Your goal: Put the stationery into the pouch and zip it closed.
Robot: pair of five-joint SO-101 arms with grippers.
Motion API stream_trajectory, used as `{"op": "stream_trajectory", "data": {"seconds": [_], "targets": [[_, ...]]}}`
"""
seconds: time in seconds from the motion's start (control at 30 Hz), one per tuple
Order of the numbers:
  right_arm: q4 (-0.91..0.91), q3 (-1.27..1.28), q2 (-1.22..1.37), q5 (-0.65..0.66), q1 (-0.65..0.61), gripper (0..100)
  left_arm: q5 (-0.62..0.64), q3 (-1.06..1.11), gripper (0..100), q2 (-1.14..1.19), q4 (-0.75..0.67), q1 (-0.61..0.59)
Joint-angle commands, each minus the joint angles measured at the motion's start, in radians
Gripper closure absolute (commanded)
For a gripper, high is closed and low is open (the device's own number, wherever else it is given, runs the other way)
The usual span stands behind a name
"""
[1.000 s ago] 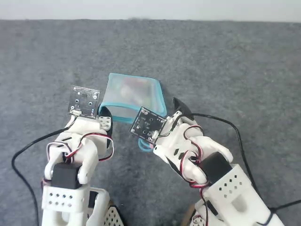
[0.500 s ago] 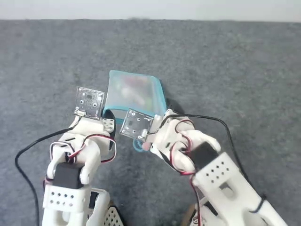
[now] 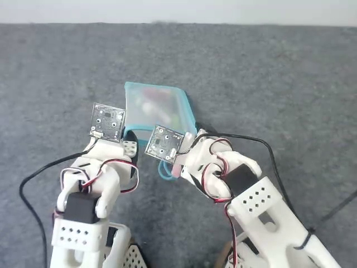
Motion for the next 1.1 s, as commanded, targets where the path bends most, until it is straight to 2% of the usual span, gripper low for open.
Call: {"op": "stream_trajectory", "data": {"seconds": [0.0,0.07,0.2,0.4,0.73,0.93,1.07], "targets": [[0.021,-0.038,0.002,0.066,0.015,72.0,-0.006,-0.018,99,-0.026,-0.034,0.006],[0.051,-0.018,-0.008,0.107,0.015,71.3,-0.006,-0.018,99,-0.026,-0.034,0.006],[0.022,0.041,-0.062,0.109,0.019,67.2,-0.006,-0.018,99,-0.026,-0.034,0.006],[0.019,0.054,-0.091,0.114,0.016,67.7,-0.006,-0.018,99,-0.026,-0.034,0.006],[-0.051,-0.018,0.035,0.114,0.016,67.8,-0.005,-0.018,99,-0.026,-0.034,0.008],[-0.09,-0.054,0.099,0.11,0.022,75.1,-0.005,-0.018,99,-0.026,-0.034,0.008],[-0.096,-0.058,0.099,0.097,0.022,75.7,-0.005,-0.018,99,-0.026,-0.034,0.008]]}}
